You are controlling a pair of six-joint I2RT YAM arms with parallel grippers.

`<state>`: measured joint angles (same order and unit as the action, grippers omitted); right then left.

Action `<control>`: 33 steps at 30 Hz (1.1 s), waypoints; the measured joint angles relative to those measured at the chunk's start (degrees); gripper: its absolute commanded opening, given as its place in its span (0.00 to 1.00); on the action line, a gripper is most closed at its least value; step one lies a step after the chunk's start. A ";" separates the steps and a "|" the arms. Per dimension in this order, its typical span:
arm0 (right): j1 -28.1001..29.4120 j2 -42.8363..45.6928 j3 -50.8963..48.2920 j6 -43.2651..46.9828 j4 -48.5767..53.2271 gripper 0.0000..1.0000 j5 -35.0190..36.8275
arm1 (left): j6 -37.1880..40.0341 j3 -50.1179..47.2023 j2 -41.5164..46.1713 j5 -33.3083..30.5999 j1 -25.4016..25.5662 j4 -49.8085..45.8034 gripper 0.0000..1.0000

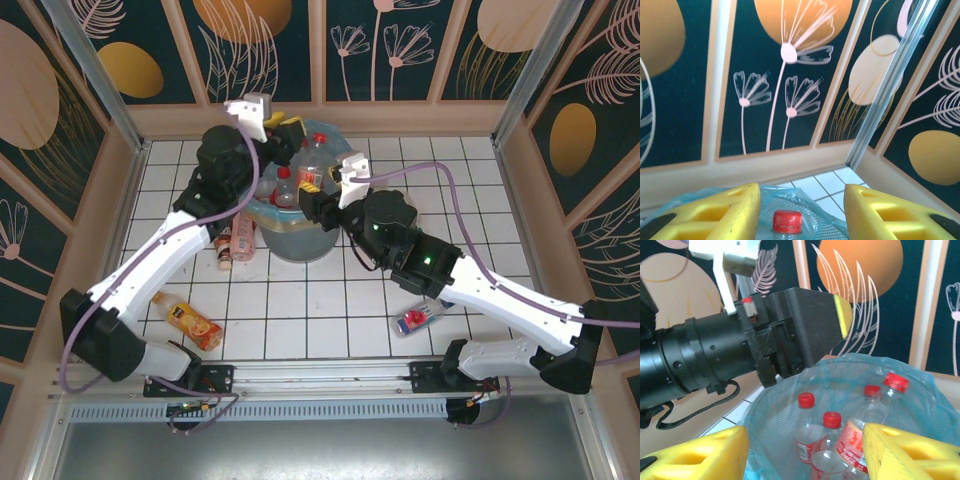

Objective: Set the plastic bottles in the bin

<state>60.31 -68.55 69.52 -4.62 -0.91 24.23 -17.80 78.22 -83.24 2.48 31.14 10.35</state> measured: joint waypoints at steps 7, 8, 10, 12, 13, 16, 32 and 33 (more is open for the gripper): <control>-15.06 -9.05 13.27 -6.32 12.41 0.47 -8.15 | -3.52 3.67 -6.19 -0.28 0.00 -6.67 0.37; -16.92 -10.97 15.96 -6.84 14.67 0.45 -9.44 | -3.58 2.95 -5.64 -0.92 0.02 -6.80 0.36; -19.65 -14.78 20.81 -7.61 17.86 0.39 -11.87 | -3.69 1.44 -3.85 -2.03 0.00 -7.32 0.35; -22.01 -18.58 25.24 -8.15 20.61 0.36 -14.49 | -3.69 0.02 -1.31 -3.13 0.00 -7.74 0.34; -23.12 -20.55 27.34 -8.37 21.81 0.35 -15.87 | -3.65 -0.94 0.42 -3.69 0.00 -7.76 0.34; -25.88 -25.55 31.98 -8.46 24.83 0.31 -19.04 | -3.32 -3.98 5.97 -5.55 0.00 -7.82 0.34; -28.68 -44.76 54.05 -9.03 39.34 0.29 -29.35 | 3.48 -17.46 23.37 -14.23 0.00 -10.16 0.36; -28.68 -44.76 54.14 -9.03 39.52 0.28 -29.53 | 3.96 -17.88 23.67 -14.73 0.00 -10.19 0.36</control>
<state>31.64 -113.32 123.66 -13.65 38.61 -5.30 -13.85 60.34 -59.57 -12.25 31.14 0.16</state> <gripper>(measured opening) 0.293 0.359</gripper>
